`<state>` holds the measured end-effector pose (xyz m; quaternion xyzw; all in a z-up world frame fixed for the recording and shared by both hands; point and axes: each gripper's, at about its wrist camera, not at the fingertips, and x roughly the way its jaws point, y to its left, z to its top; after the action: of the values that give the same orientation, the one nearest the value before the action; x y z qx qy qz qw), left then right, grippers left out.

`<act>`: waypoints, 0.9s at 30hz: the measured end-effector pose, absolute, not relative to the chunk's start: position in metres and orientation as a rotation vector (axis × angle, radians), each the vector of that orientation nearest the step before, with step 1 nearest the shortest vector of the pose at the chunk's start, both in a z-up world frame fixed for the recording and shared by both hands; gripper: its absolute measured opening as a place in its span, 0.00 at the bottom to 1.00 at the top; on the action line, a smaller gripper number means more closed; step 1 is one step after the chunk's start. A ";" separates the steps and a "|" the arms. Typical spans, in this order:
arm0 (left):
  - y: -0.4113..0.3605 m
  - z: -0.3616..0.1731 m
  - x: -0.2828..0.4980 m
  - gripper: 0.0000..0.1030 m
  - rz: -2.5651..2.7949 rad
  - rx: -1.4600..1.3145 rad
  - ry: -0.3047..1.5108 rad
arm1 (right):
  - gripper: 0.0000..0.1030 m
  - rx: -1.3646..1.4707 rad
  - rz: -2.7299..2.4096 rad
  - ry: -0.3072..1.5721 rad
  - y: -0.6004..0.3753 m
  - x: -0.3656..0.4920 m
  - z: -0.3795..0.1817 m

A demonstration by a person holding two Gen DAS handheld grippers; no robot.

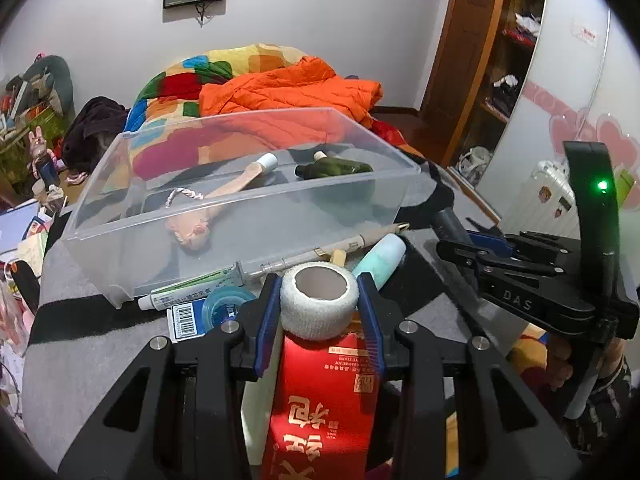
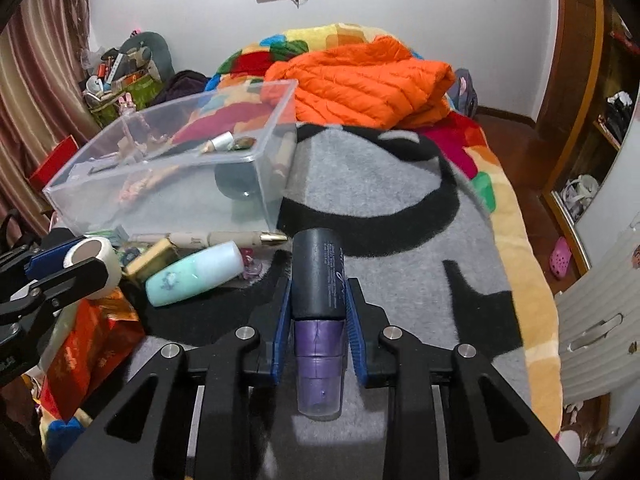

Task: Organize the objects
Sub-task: 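Carry tape roll and spray can into the box and open both tools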

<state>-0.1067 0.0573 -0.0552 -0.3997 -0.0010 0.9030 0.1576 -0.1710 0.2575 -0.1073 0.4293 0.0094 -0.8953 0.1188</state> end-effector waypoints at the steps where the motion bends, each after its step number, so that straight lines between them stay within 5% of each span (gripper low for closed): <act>1: 0.055 -0.053 -0.106 0.37 2.589 -1.137 -0.018 | 0.23 1.242 -2.620 0.022 0.257 -0.169 -0.104; 27: -0.025 0.001 -0.153 0.37 2.853 -1.029 -0.183 | 0.23 0.879 -2.596 -0.027 0.198 -0.217 -0.003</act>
<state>-0.1530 -0.0254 0.0007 -0.3383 -0.0603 0.9377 0.0515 -0.2166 0.1984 -0.0031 0.3143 -0.0095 -0.9282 0.1990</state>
